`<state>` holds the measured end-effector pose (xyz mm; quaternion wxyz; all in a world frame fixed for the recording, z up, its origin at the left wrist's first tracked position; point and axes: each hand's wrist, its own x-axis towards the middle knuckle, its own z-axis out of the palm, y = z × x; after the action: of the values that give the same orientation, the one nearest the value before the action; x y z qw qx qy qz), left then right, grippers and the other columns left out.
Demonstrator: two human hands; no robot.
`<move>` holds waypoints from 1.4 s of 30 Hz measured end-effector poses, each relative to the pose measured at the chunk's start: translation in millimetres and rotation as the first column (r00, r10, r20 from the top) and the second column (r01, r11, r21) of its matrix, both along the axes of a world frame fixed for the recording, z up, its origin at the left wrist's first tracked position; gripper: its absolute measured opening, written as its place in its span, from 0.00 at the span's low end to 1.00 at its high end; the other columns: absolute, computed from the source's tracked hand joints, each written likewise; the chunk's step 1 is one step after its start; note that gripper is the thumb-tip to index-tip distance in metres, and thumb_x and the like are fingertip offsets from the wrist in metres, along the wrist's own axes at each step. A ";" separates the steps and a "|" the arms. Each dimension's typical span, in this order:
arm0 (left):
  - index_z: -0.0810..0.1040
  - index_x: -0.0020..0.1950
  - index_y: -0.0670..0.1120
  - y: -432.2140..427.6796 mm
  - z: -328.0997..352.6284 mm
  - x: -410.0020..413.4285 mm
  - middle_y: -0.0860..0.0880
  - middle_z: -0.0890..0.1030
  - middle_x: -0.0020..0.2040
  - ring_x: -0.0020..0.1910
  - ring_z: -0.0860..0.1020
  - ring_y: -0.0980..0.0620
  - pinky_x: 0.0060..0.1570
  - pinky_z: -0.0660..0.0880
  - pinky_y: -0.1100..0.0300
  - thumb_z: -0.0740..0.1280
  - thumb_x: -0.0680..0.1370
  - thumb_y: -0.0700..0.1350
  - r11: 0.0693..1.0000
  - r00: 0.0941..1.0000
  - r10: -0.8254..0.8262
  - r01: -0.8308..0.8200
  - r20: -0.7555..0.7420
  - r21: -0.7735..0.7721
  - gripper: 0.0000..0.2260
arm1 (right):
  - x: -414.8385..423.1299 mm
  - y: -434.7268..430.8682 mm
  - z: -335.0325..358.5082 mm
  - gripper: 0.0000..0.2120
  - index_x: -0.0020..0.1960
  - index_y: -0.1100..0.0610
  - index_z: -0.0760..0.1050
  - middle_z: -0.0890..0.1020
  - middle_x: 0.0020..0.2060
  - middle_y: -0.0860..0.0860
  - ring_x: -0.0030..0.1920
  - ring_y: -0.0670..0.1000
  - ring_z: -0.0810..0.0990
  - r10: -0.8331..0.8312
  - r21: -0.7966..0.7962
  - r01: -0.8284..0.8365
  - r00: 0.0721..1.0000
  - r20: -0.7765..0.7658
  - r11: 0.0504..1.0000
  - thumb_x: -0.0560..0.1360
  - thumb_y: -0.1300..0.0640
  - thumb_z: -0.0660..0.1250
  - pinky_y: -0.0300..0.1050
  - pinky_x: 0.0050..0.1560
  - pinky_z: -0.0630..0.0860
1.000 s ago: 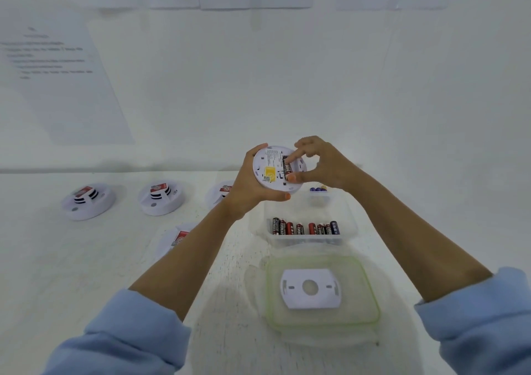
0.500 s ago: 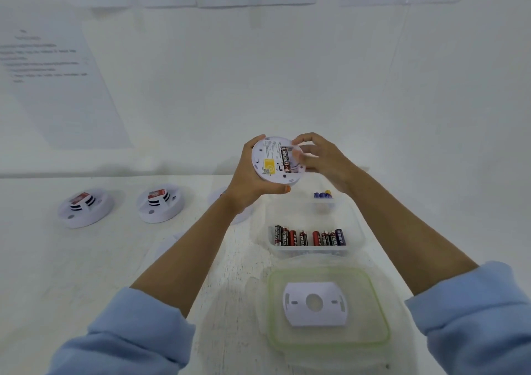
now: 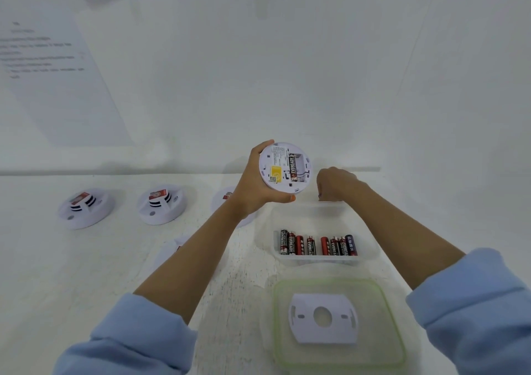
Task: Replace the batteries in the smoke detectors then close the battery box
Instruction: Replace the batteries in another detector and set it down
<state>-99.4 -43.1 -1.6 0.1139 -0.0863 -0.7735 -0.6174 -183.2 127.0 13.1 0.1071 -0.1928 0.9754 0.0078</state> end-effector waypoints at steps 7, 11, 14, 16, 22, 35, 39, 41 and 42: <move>0.57 0.71 0.44 -2.9 -2.2 4.6 0.50 0.68 0.64 0.62 0.70 0.58 0.55 0.75 0.66 0.77 0.56 0.35 1.000 1.000 0.007 -0.007 -0.019 0.008 0.48 | -0.3 13.5 12.2 0.11 0.56 0.61 0.76 0.78 0.38 0.53 0.32 0.49 0.77 0.033 -0.702 0.086 0.987 0.155 0.707 0.74 0.65 0.65 0.36 0.33 0.75; 0.57 0.70 0.44 -4.5 0.7 8.1 0.52 0.68 0.63 0.59 0.71 0.65 0.52 0.73 0.70 0.77 0.56 0.35 1.000 0.999 0.014 -0.014 -0.037 0.004 0.47 | 14.4 26.0 45.6 0.15 0.59 0.63 0.73 0.78 0.37 0.52 0.27 0.44 0.78 0.114 -0.931 0.124 0.979 0.172 0.343 0.73 0.67 0.67 0.35 0.32 0.77; 0.58 0.70 0.43 -3.5 2.3 9.7 0.52 0.68 0.62 0.58 0.71 0.65 0.51 0.74 0.70 0.77 0.56 0.35 1.000 0.998 0.017 -0.017 -0.060 -0.004 0.46 | 28.6 21.7 69.4 0.08 0.45 0.62 0.76 0.81 0.33 0.56 0.26 0.44 0.77 0.121 -0.914 0.004 0.991 0.059 0.406 0.67 0.65 0.73 0.35 0.33 0.76; 0.58 0.70 0.43 -1.1 4.0 11.0 0.50 0.68 0.62 0.59 0.71 0.60 0.51 0.75 0.68 0.77 0.56 0.35 1.000 0.997 0.010 -0.010 -0.071 0.002 0.47 | 37.0 11.7 77.4 0.06 0.39 0.62 0.79 0.79 0.29 0.53 0.24 0.40 0.75 0.110 -0.814 -0.105 0.993 -0.051 0.571 0.66 0.62 0.75 0.33 0.33 0.73; 0.58 0.71 0.44 5.4 5.9 17.0 0.45 0.68 0.65 0.61 0.71 0.52 0.54 0.77 0.59 0.77 0.56 0.34 0.999 0.997 -0.041 0.043 -0.064 0.030 0.48 | 51.6 -9.4 74.0 0.15 0.52 0.61 0.77 0.77 0.37 0.53 0.32 0.45 0.72 0.102 -0.682 -0.271 0.955 -0.278 0.679 0.66 0.64 0.74 0.35 0.35 0.70; 0.58 0.69 0.44 6.3 9.3 29.1 0.54 0.69 0.60 0.55 0.73 0.67 0.50 0.76 0.68 0.76 0.56 0.33 0.997 0.994 0.001 0.007 -0.112 0.073 0.46 | 77.6 -7.4 27.2 0.14 0.61 0.57 0.75 0.78 0.59 0.55 0.57 0.51 0.76 0.024 -0.868 -0.268 0.958 -0.284 0.417 0.75 0.60 0.65 0.51 0.58 0.76; 0.58 0.68 0.47 6.4 9.8 31.3 0.52 0.69 0.61 0.58 0.73 0.60 0.51 0.76 0.66 0.76 0.56 0.34 0.997 0.994 -0.009 0.018 -0.112 0.078 0.45 | 83.9 -7.5 30.9 0.13 0.59 0.59 0.73 0.80 0.55 0.55 0.50 0.49 0.76 -0.014 -0.882 -0.231 0.965 -0.260 0.411 0.75 0.60 0.65 0.47 0.54 0.78; 0.58 0.68 0.47 7.4 11.4 32.5 0.53 0.69 0.60 0.56 0.74 0.64 0.50 0.76 0.67 0.76 0.56 0.33 0.996 0.993 -0.002 0.013 -0.119 0.091 0.45 | 85.6 -8.2 34.0 0.12 0.58 0.60 0.74 0.79 0.56 0.55 0.51 0.48 0.75 -0.027 -0.915 -0.195 0.975 -0.219 0.352 0.75 0.61 0.66 0.43 0.53 0.78; 0.58 0.68 0.46 7.4 11.6 32.7 0.54 0.70 0.60 0.55 0.74 0.66 0.49 0.76 0.68 0.75 0.56 0.33 0.995 0.992 0.001 0.011 -0.123 0.095 0.44 | 86.4 -8.5 35.1 0.12 0.58 0.61 0.74 0.78 0.56 0.54 0.51 0.48 0.76 -0.024 -0.925 -0.181 0.980 -0.200 0.335 0.74 0.61 0.67 0.42 0.52 0.78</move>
<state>-66.7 -35.7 10.0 0.1638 -0.1205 -0.7346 -0.6474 -96.8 118.5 48.2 -0.1108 -0.2645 0.7968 -0.5319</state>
